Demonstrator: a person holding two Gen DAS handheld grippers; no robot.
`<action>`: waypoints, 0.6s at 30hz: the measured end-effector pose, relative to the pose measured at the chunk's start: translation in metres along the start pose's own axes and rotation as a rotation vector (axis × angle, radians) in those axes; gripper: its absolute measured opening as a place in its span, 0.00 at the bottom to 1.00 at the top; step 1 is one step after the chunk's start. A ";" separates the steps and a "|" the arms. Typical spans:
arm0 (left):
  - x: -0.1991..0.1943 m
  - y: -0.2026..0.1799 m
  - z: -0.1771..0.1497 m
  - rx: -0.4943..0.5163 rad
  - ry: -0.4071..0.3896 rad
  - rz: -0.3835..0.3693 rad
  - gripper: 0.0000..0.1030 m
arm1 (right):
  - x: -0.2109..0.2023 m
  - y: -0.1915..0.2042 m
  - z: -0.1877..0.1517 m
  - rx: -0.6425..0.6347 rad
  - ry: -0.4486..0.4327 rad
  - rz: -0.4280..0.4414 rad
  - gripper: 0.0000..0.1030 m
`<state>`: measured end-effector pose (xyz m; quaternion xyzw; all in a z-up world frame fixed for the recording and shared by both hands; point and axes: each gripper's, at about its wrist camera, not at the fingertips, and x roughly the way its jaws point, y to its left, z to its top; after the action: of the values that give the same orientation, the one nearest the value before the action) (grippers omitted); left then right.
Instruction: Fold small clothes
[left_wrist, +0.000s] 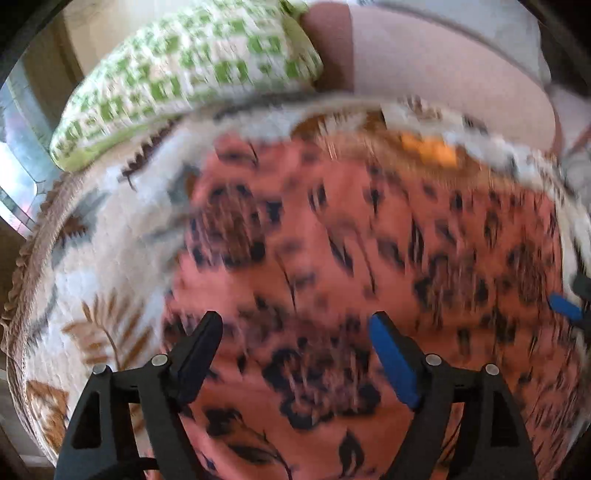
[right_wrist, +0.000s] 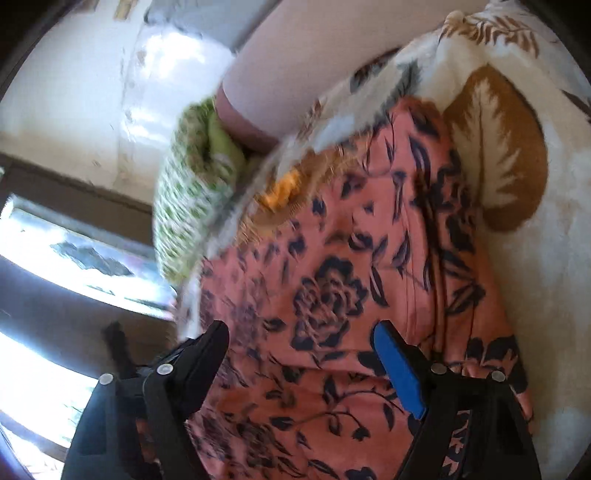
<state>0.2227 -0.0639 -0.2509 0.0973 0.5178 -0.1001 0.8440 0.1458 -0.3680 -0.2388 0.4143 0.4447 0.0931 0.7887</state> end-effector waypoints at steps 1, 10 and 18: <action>0.010 0.000 -0.011 -0.003 0.060 0.011 0.80 | 0.006 -0.003 -0.001 0.000 0.023 -0.015 0.81; -0.059 0.026 -0.084 -0.033 -0.050 -0.083 0.80 | -0.021 0.019 -0.047 -0.095 -0.039 0.001 0.82; -0.088 0.036 -0.157 -0.029 -0.082 -0.145 0.80 | -0.024 0.032 -0.120 -0.122 0.021 -0.017 0.82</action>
<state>0.0597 0.0191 -0.2401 0.0433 0.4899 -0.1575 0.8564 0.0454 -0.2916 -0.2310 0.3604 0.4500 0.1175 0.8086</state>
